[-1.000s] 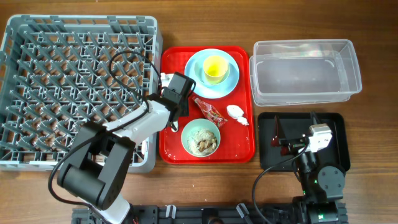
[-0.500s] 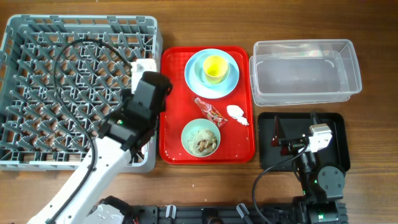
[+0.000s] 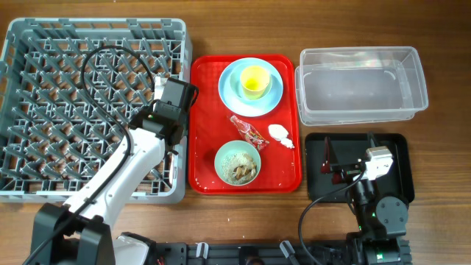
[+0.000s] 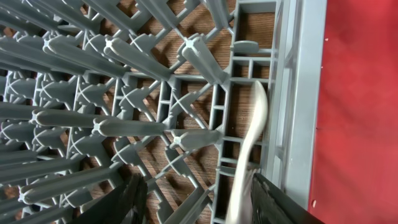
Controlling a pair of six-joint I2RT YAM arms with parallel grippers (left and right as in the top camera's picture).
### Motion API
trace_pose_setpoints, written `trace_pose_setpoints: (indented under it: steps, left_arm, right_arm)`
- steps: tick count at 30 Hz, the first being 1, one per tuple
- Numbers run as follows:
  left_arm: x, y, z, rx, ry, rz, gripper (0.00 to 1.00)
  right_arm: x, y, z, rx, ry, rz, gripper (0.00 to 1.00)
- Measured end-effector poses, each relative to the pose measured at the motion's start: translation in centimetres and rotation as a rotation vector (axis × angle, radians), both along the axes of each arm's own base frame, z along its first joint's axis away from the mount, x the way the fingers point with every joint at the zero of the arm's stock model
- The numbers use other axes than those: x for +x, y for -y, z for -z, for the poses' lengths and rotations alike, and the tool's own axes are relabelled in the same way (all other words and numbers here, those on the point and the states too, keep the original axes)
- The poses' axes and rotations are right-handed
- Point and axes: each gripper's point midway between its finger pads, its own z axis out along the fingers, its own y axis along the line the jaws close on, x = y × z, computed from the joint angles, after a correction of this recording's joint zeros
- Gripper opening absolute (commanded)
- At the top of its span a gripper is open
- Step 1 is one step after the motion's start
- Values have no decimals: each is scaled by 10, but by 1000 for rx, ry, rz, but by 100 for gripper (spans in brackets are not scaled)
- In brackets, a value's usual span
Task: Sort waste into correct bins and load items into the dishwasher rack
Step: 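Carry the spoon into the dish rack and release it, then reach the left gripper to the yellow cup and grasp its rim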
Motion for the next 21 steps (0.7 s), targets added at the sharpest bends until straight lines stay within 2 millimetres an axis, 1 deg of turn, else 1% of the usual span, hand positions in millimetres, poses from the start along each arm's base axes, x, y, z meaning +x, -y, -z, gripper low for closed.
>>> trace_pose_setpoints:
  steps: [2, 4, 6, 7, 9, 11, 12, 13, 14, 15, 16, 17, 18, 19, 20, 21]
  left_arm:
    - [0, 0, -1, -3, 2, 1, 52]
    - [-1, 5, -5, -33, 12, 14, 46]
    - [-1, 16, -21, -111, 40, 33, 43]
    - [2, 26, -37, -177, 74, 41, 41]
    - [10, 51, -84, -342, 168, 74, 42]
    - [12, 79, -139, -517, 217, 133, 42]
    - [9, 90, -168, -582, 210, 159, 42]
    - [8, 97, -187, -614, 191, 171, 41]
    - [4, 100, -199, -618, 125, 163, 40]
    - [13, 107, -214, -623, 78, 159, 37]
    - [24, 114, -219, -623, 27, 153, 30]
    - [33, 122, -215, -631, -21, 151, 23]
    - [46, 132, -207, -643, -64, 154, 21]
    - [66, 148, -184, -665, -117, 152, 22]
    - [78, 160, -159, -664, -166, 153, 23]
    - [85, 172, -133, -659, -216, 154, 23]
  right_arm:
    - [0, 0, 0, 0, 0, 0, 100]
    - [0, 0, 0, 0, 0, 0, 99]
    - [0, 0, 0, 0, 0, 0, 99]
    - [0, 0, 0, 0, 0, 0, 100]
    - [0, 0, 0, 0, 0, 0, 100]
    - [0, 0, 0, 0, 0, 0, 100]
    - [0, 0, 0, 0, 0, 0, 100]
    - [0, 0, 0, 0, -1, 0, 100]
    - [0, 0, 0, 0, -1, 0, 100]
    - [0, 0, 1, 0, -4, 0, 100]
    - [0, 0, 1, 0, -3, 0, 100]
    - [0, 0, 1, 0, -5, 0, 100]
    - [0, 0, 1, 0, -3, 0, 100]
    - [0, 0, 1, 0, -3, 0, 100]
    - [0, 0, 1, 0, -3, 0, 100]
    - [0, 0, 1, 0, -3, 0, 100]
